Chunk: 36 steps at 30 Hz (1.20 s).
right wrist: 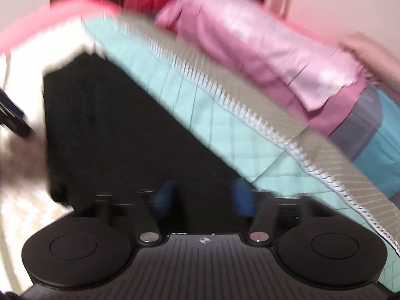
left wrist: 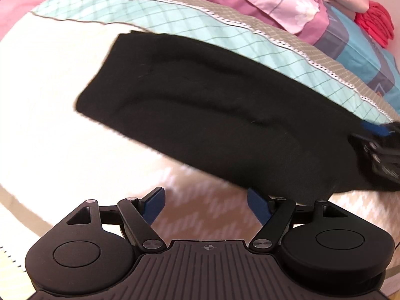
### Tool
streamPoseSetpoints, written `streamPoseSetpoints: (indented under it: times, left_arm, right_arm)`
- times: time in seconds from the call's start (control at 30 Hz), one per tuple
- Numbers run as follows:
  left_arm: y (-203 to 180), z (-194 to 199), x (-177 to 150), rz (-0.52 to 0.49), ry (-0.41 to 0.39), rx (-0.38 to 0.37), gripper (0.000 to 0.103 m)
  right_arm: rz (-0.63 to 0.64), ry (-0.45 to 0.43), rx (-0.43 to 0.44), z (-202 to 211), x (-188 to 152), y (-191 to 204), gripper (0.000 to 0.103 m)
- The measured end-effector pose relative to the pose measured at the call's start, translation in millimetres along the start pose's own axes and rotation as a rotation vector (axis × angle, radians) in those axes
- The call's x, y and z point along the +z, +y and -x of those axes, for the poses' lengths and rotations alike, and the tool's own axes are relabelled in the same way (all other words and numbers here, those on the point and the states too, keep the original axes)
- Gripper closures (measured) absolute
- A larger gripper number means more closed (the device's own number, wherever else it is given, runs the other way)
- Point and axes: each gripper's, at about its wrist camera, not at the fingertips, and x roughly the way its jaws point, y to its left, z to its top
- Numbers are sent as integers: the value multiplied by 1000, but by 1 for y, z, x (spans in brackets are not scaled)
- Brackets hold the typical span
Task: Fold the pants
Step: 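Carry the leg ends with the right tool toward the left tool while the left tool holds the waistband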
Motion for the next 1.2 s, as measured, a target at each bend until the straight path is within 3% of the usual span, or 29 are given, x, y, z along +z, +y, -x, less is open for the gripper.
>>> streamPoseSetpoints:
  times: [0.03, 0.13, 0.17, 0.23, 0.27, 0.33, 0.37, 0.4, 0.5, 0.6, 0.7, 0.73, 0.77, 0.8, 0.87, 0.97, 1.0, 1.07, 1.1, 1.2]
  left_arm:
    - [5, 3, -4, 4, -8, 8, 0]
    - [20, 10, -17, 20, -41, 11, 0]
    - [25, 10, -21, 29, -43, 10, 0]
    - [31, 7, -27, 43, -34, 0, 0]
    - [32, 6, -29, 43, -33, -1, 0]
    - [33, 10, -33, 25, -56, 0, 0]
    - [31, 12, -34, 15, -66, -2, 0]
    - [31, 13, -35, 5, -69, -4, 0]
    - [30, 18, -39, -28, -81, 8, 0]
    - [28, 25, -45, -35, -98, 20, 0]
    - [32, 33, -50, -50, -112, 35, 0]
    - [33, 35, -51, -58, -114, 42, 0]
    - [35, 37, -52, -67, -116, 48, 0]
    - [37, 38, -54, -73, -121, 53, 0]
    - [40, 38, -53, -77, -120, 56, 0]
    - [39, 36, -42, -79, -116, 62, 0]
    - [37, 38, -36, -85, -127, 62, 0]
    - [29, 42, -22, -109, -155, 53, 0]
    - [24, 43, -13, -126, -168, 52, 0]
    - [3, 34, 16, -184, -195, 57, 0]
  right_arm:
    - [-11, -6, 1, 4, 1, -2, 88]
    - [-17, -131, -27, 38, 6, -4, 90]
    - [-26, -101, -36, 33, 5, -8, 89]
    - [2, 89, -42, 5, 6, -13, 86]
    - [3, 91, -50, 5, 11, -11, 84]
    - [-25, -19, -56, 24, 35, 0, 67]
    - [-28, -92, -5, 32, 49, 8, 43]
    - [-15, -126, 58, 33, 64, 18, 33]
    - [42, -131, 154, 6, 108, 59, 49]
    - [58, -114, 193, -38, 137, 91, 50]
    - [88, 19, 215, -91, 147, 116, 53]
    - [115, 2, 206, -95, 147, 121, 57]
    - [112, -29, 218, -93, 152, 118, 83]
    - [35, -54, 212, -90, 158, 108, 95]
    - [-65, -53, 212, -91, 164, 94, 94]
    - [-25, -5, 195, -84, 154, 96, 71]
    - [-33, -32, 179, -72, 145, 95, 56]
    - [-119, -94, 154, -41, 125, 81, 37]
    - [-172, -124, 138, -24, 115, 72, 31]
    - [-309, -160, 70, 22, 68, 45, 27]
